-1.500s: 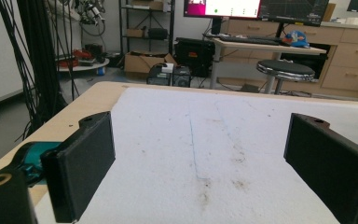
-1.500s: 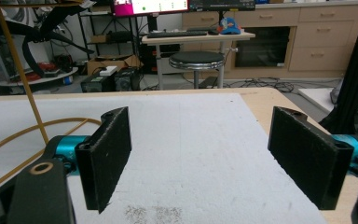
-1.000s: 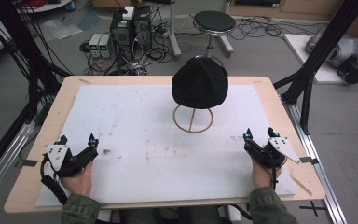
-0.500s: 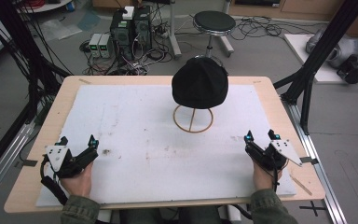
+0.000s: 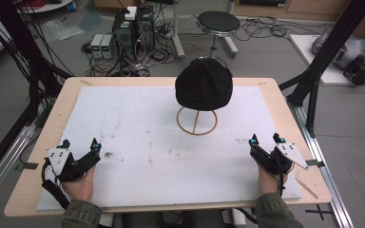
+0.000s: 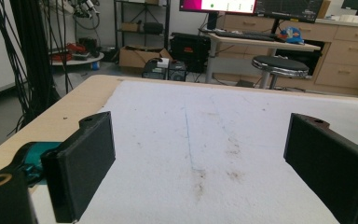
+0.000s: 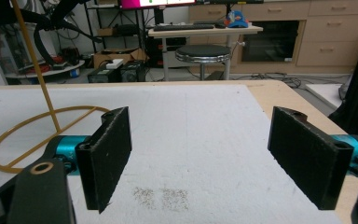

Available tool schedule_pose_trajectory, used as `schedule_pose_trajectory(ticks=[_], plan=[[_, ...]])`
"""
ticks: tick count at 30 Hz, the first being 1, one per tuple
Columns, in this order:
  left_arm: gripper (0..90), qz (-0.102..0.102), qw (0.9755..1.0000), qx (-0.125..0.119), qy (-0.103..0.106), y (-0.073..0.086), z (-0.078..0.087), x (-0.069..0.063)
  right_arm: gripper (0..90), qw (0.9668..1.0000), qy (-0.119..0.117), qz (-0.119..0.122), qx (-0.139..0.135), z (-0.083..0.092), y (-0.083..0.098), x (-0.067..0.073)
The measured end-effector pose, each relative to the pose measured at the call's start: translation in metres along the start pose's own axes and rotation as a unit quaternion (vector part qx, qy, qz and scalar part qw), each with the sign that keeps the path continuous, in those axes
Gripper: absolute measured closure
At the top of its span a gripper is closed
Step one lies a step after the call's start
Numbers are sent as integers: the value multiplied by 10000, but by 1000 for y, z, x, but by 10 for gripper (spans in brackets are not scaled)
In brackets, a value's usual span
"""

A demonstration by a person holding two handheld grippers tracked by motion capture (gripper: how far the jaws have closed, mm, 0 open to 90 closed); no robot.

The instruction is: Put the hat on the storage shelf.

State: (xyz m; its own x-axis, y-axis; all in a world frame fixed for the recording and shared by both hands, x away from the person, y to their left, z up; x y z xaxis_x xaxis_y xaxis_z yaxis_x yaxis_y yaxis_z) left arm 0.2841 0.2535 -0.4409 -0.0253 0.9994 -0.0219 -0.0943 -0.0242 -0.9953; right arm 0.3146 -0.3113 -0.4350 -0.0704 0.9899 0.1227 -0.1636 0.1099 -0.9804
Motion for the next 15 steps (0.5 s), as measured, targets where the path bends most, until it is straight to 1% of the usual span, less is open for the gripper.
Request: schedule_pose_trajectory(ticks=[7, 10, 15], plan=[[90, 10, 10000, 12, 17, 0, 0, -1, 209, 10000, -34, 75, 20, -1, 1, 0], [90, 15, 10000, 2, 12, 0, 0, -1, 209, 10000, -26, 41, 36, 0, 2, 0], [90, -2, 10000, 3, 24, 0, 0, -1, 209, 10000, -7, 56, 22, 0, 2, -2]])
Point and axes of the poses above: each handheld gripper's, and its own axes: z roughly backward along the jaws, y roughly out of its underside, x roughly to its left, the point moved 3 cm from there along -z, roughly forward along the jaws, and after that the axes turned 4 degrees about -z, right-handed, at the moved point
